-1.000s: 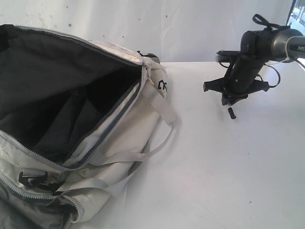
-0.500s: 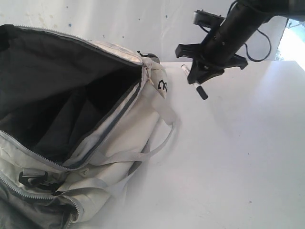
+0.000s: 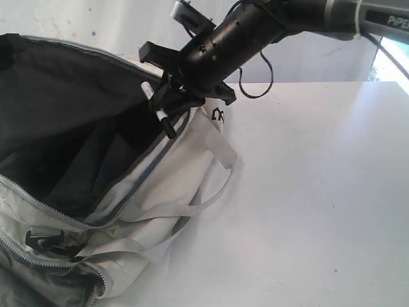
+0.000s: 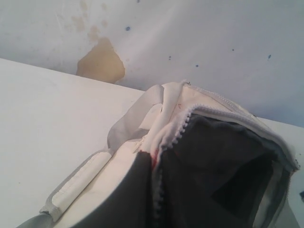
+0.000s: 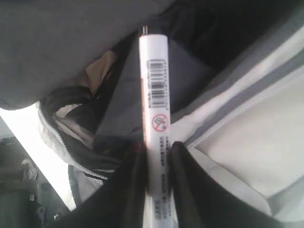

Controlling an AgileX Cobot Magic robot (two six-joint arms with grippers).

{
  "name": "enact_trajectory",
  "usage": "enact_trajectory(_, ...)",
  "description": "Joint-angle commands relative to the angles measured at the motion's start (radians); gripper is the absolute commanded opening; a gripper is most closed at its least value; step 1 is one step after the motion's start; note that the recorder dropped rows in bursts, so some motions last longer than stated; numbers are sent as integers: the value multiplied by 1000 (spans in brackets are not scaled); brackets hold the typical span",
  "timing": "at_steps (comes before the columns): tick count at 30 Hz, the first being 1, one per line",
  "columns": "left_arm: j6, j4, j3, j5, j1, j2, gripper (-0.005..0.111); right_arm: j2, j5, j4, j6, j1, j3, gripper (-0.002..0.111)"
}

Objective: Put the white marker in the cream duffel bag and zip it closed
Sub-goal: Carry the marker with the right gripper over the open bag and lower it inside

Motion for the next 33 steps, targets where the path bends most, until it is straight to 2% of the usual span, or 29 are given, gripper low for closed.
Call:
enact_trajectory(1,1,-7,-6,-7,7,-7,0,46,-128,34,-4,72,4,0)
enact_trajectory(7,1,-5,-6,-7,7,-7,0,143,-275,57,121,115,4,0)
enact_trajectory(12,1,-5,-6,-7,7,-7,0,206,-531,62,259,118,4,0)
enact_trajectory(21,1,-5,-6,-7,7,-7,0,277,-585,161,261,118,4,1)
enact_trajectory(25,1,-5,-6,-2,7,-7,0,289,-626,209,250,118,4,16)
enact_trajectory(31,1,-5,-6,2,7,-7,0,293,-657,214,250,118,2,54)
enact_trajectory(33,1,-5,-6,2,7,-7,0,293,-651,214,228,118,-2,59)
